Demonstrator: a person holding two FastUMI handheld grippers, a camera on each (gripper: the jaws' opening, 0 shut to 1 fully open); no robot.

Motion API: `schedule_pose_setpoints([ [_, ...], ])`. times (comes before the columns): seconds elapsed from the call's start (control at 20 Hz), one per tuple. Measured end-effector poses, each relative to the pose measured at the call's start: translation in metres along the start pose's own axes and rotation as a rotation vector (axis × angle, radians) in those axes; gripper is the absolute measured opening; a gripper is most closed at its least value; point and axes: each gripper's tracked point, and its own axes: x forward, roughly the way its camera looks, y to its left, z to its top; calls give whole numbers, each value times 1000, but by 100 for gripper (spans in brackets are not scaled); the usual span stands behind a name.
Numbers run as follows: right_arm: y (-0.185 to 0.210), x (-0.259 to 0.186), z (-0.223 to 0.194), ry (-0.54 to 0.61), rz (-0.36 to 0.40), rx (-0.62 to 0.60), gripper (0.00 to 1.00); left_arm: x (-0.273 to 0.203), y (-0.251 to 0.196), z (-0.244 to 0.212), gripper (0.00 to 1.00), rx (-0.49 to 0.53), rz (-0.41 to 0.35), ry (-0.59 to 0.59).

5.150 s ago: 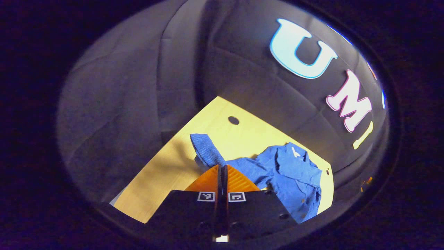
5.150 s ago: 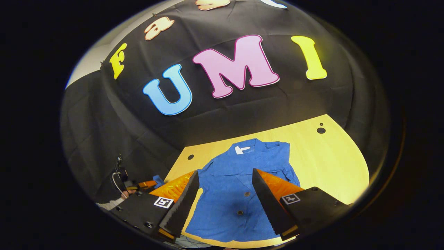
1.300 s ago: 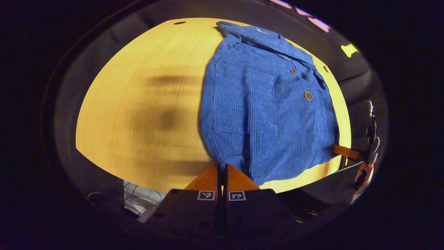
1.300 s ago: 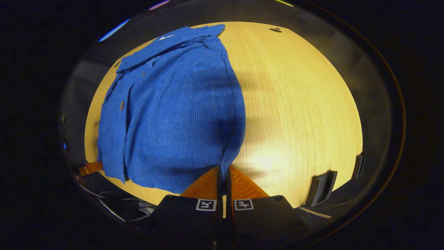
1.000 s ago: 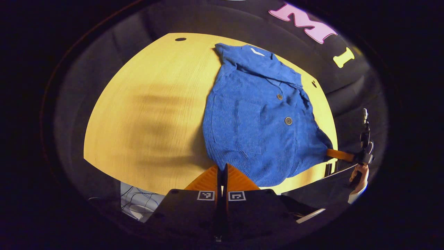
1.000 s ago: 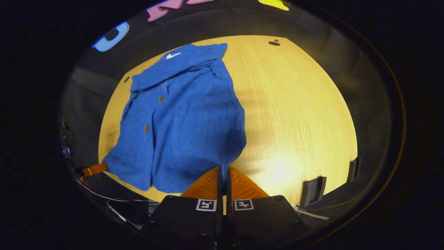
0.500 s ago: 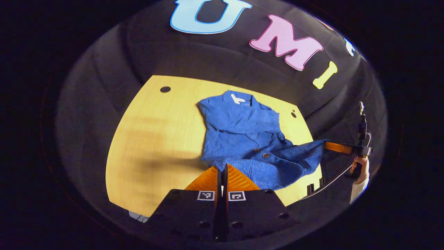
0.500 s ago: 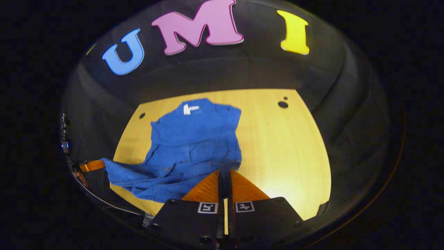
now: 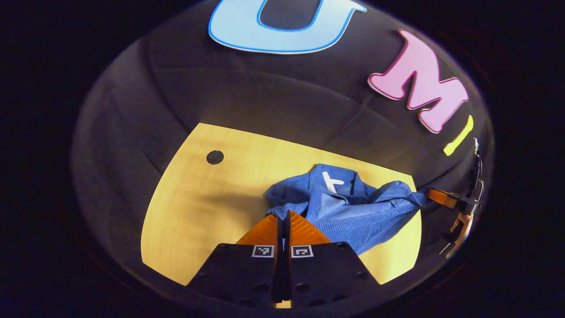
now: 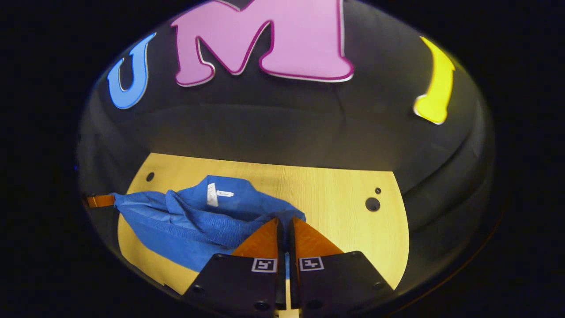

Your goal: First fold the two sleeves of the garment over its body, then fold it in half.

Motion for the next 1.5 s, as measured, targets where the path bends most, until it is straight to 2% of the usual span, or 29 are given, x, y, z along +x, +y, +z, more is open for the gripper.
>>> schedule_pose_setpoints([
  [0.05,0,24,-1,19,2,-24,0,22,4,1,0,32,34,25],
  [0.1,0,49,-4,34,4,-54,4,42,9,2,0,77,68,45],
  [0.15,-1,73,-8,44,5,-79,4,58,7,4,0,98,87,56],
  [0.2,-1,96,-14,56,-1,-100,4,69,6,4,0,82,104,59],
  [0.3,-4,127,-25,82,-14,-140,4,90,-6,2,0,29,90,51],
  [0.35,-6,138,-29,83,-18,-155,0,98,-8,4,0,31,73,44],
  [0.4,-6,147,-32,80,-13,-159,9,104,-7,6,3,48,53,33],
  [0.45,-10,153,-31,74,-24,-157,15,109,0,11,13,66,67,24],
  [0.5,-19,159,-27,59,-56,-151,27,111,5,15,19,74,88,5],
  [0.55,-20,161,-23,40,-51,-128,44,112,10,20,36,71,102,-16],
  [0.6,-22,162,-16,16,-51,-101,61,110,12,24,46,57,101,-34],
  [0.65,-24,161,-9,-5,-47,-79,73,106,14,28,60,47,110,-56],
  [0.7,-23,157,-5,-23,-38,-64,84,106,16,32,65,47,123,-80],
  [0.75,-24,151,-1,-41,-28,-70,96,103,16,35,76,53,138,-100],
  [0.85,-24,133,8,-91,-4,-114,98,86,13,47,87,78,171,-157],
  [1.0,-18,91,26,-186,-1,-185,98,50,-20,56,86,118,105,-259],
  [1.2,-1,19,47,-308,37,-138,98,-19,-57,44,86,191,46,-379],
  [1.35,11,-45,43,-372,34,-124,99,-75,-83,25,86,208,-22,-458],
  [1.5,24,-127,30,-473,8,-144,98,-134,-91,-2,86,208,-50,-539],
])
